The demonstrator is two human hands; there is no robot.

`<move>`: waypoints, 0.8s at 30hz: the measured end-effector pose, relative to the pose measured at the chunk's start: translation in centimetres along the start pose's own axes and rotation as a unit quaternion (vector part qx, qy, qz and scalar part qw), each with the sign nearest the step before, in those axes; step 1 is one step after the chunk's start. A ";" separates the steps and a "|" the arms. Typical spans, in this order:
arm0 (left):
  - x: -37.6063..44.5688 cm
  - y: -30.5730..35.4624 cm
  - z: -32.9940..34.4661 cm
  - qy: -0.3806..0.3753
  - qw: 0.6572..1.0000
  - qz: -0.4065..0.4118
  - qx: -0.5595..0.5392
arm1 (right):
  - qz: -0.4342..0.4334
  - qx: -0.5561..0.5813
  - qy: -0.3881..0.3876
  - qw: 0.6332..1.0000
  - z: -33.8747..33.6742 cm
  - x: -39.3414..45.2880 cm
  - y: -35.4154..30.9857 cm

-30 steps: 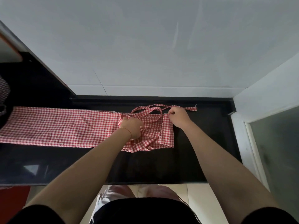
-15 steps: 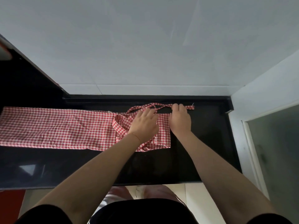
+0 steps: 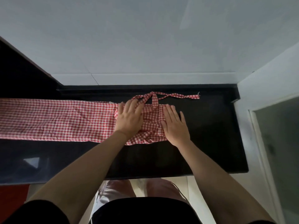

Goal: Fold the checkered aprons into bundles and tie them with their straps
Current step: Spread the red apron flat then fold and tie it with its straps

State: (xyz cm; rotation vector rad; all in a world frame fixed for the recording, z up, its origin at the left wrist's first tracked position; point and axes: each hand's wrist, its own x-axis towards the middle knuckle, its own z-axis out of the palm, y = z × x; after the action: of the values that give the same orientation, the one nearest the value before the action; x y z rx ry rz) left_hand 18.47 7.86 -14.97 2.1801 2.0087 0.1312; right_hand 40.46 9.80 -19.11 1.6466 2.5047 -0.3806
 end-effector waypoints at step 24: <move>1.8 -3.0 -6.0 -0.117 0.897 -0.198 -0.376 | 0.095 0.448 0.007 0.889 -13.7 7.3 -8.2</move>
State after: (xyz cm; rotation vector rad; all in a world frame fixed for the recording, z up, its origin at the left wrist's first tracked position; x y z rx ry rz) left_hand 14.64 10.29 -9.68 1.2308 1.7958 0.4732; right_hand 30.51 16.93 -6.54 2.1081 2.2454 -1.6903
